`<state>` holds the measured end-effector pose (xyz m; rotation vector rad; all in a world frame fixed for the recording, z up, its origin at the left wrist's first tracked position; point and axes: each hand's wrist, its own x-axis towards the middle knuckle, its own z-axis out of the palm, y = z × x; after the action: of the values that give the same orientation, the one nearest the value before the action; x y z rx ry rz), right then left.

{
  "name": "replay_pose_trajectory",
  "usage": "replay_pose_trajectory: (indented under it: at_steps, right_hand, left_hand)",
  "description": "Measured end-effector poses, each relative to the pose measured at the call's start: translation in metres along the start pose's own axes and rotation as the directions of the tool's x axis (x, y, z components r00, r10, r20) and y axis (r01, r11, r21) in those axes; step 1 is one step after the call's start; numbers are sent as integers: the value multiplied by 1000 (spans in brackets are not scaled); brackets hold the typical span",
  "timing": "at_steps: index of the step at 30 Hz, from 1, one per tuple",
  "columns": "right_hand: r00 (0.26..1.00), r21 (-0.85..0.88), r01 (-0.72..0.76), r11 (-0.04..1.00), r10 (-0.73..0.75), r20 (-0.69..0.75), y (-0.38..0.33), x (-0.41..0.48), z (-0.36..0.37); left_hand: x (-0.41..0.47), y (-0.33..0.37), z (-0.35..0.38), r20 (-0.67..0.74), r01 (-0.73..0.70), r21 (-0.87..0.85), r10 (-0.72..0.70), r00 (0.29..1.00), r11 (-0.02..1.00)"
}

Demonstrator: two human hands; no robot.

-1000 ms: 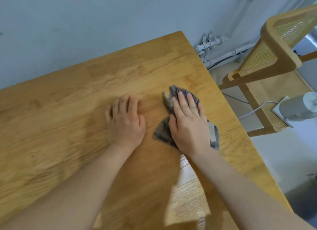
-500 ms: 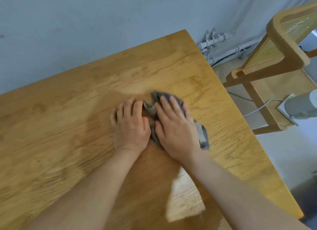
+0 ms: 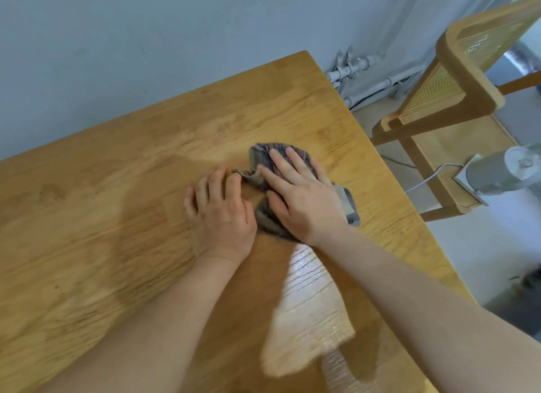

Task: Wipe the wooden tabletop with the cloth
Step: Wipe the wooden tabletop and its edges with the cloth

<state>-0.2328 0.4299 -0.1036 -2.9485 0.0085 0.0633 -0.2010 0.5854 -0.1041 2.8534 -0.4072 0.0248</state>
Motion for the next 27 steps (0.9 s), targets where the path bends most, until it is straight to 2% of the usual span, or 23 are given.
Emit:
replay_pose_trajectory:
  at_steps: [1,3,6,10,12,13,15,17,18,19,21,23,25,27]
  right_hand:
    - [1000,-6,13,1000,-13,2,13,-12,-2]
    - [992,-11,-124,992,124,-23,49,-25,-10]
    - [917,-23,-396,918,394,-65,74,-12,-15]
    - [813,56,-575,816,578,-73,55,40,-9]
    - [830,59,-553,831,556,-53,44,44,-8]
    - [874,32,-481,876,482,-62,37,35,-7]
    - [969,-33,-242,970,240,-65,23,-3,-4]
    - [996,-73,-91,993,91,-6,32,-36,-7]
    - [994,-66,-103,992,104,14,45,-40,-10]
    - [983,-62,-182,981,183,1,58,-37,-13]
    - [922,-33,-386,922,383,-59,67,-14,-15]
    - [872,16,-482,876,482,-80,56,19,-11]
    - [908,14,-414,910,414,-66,33,47,-6]
    - [970,3,-242,970,242,-30,7,59,-2]
  left_hand:
    - [-1,0,0,-3,4,-5,-4,1000,1000]
    - [0,-1,1,-12,8,-11,-8,1000,1000]
    - [3,-1,1,1,1,-13,-1,1000,1000]
    - [3,-2,0,38,-10,7,10,999,1000]
    - [3,-2,0,46,-12,34,11,999,999]
    - [3,-1,-1,42,-16,44,14,999,999]
    - [-1,1,-2,32,-16,48,15,999,999]
    - [-2,2,-3,32,-24,31,23,999,999]
    - [-2,2,-3,37,-26,25,25,999,999]
    - [-1,1,-3,35,-26,20,26,999,999]
    - [2,-1,-2,18,-18,14,18,1000,1000]
    - [4,-1,0,12,-11,10,11,1000,1000]
    - [3,-1,1,-1,-8,25,8,1000,1000]
    - [3,0,2,5,-12,48,12,1000,999]
